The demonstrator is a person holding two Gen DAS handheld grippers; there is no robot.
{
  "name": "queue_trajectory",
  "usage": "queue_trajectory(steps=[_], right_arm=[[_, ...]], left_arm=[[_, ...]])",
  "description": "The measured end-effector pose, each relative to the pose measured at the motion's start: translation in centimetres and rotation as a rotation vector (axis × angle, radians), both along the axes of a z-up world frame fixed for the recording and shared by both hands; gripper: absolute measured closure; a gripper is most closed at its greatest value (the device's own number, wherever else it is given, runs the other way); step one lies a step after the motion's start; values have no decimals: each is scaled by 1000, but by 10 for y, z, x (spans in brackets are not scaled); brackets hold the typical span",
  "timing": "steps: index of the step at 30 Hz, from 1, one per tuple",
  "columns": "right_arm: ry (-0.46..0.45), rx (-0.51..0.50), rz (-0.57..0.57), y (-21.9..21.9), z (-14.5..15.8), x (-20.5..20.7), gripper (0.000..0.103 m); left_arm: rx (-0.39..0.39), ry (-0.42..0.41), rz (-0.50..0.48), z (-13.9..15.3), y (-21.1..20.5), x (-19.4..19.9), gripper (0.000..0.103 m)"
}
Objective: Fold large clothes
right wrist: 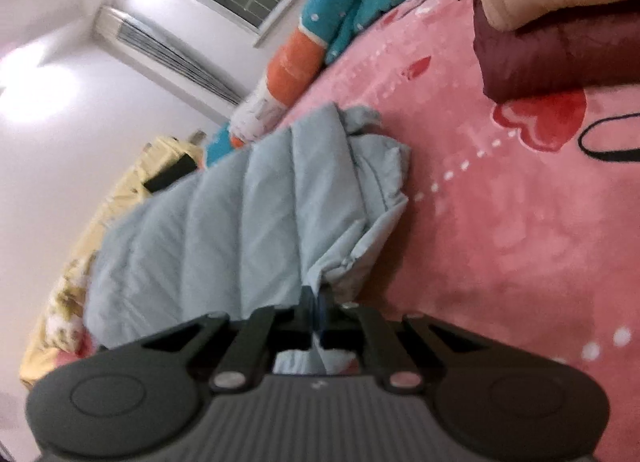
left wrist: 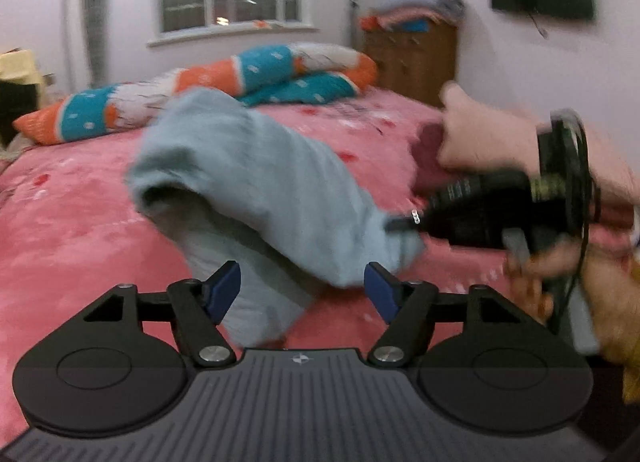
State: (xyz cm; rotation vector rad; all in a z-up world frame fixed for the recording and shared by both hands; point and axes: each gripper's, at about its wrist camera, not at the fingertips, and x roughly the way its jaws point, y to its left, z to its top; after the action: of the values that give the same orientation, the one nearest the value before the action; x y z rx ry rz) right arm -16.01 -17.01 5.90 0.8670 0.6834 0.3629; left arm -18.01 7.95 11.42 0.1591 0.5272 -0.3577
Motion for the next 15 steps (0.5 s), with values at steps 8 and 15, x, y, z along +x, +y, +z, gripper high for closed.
queue_trajectory(steps=[8,15], right_arm=[[-27,134,-33,-31,5,-6,103],[-29,237,-36,-49,2,-8,103]], left_arm=[[281,-110,-117,-34,-48,-1,17],[451,-270,-206,-43,-81,6,17]])
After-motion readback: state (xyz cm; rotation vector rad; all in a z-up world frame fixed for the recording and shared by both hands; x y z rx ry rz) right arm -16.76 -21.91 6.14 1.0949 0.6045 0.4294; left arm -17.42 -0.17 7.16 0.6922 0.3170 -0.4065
